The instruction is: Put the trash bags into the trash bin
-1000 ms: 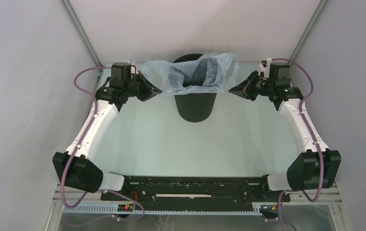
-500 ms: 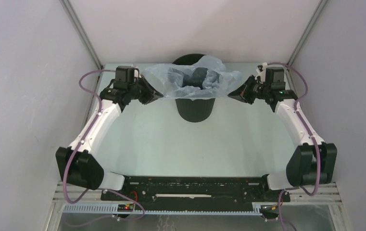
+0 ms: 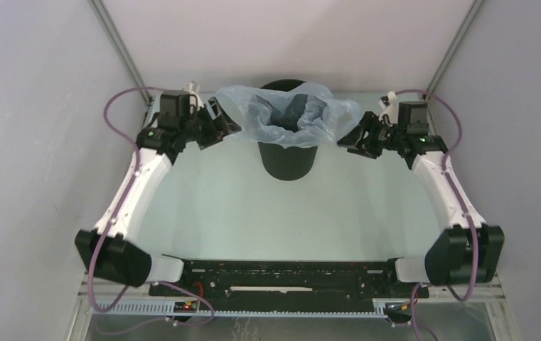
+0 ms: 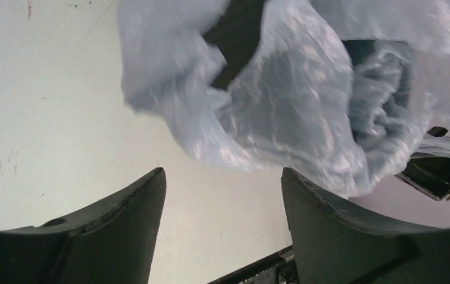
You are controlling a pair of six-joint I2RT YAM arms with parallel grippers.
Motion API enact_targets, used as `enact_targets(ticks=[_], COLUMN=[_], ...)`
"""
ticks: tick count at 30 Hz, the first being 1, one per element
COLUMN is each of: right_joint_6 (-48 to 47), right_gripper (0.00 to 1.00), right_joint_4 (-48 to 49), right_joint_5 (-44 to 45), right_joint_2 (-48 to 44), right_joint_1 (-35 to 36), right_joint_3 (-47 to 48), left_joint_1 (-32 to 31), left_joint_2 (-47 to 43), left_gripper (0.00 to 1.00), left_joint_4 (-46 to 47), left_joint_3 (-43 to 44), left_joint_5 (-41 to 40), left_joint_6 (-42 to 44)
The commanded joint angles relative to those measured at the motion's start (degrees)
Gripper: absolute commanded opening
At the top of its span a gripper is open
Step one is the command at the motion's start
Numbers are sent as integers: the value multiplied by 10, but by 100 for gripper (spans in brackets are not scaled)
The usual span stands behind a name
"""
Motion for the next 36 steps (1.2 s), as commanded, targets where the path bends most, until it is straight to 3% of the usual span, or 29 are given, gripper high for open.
enact_targets(ticks=[1,9,15,20,24,27,30,36], right_joint_6=[-84,-182,-224,-409,-404,-392,-370,-354], right_gripper=[66,82,89,91,91,90,90,82], right_joint_4=[-71,-83,-65,-97,-88,-106,-102,-93], right_joint_5=[25,53,79,156,164,212,280,181], right_joint_2=[-102,-190,-140,-90,-30,11,19,35], right_joint_1=[-5,13,46,120,134,144,140,113], right_joint_3=[23,48,158,219,285,351,359,350], left_joint_1=[6,36,57,59,78,83,84,88], left_joint_2=[-99,-166,-96,-24,15,41,66,91], left_gripper=[80,99,100,100,100,100,100,85], left_joint_4=[-9,0,61,48,44,49,69,105], left_joint_3=[-34,-36,7,70,108,129,135,136], left_joint_5=[0,-55,18,34,53,58,72,86], left_joint_6=[45,56,60,116,120,117,96,38])
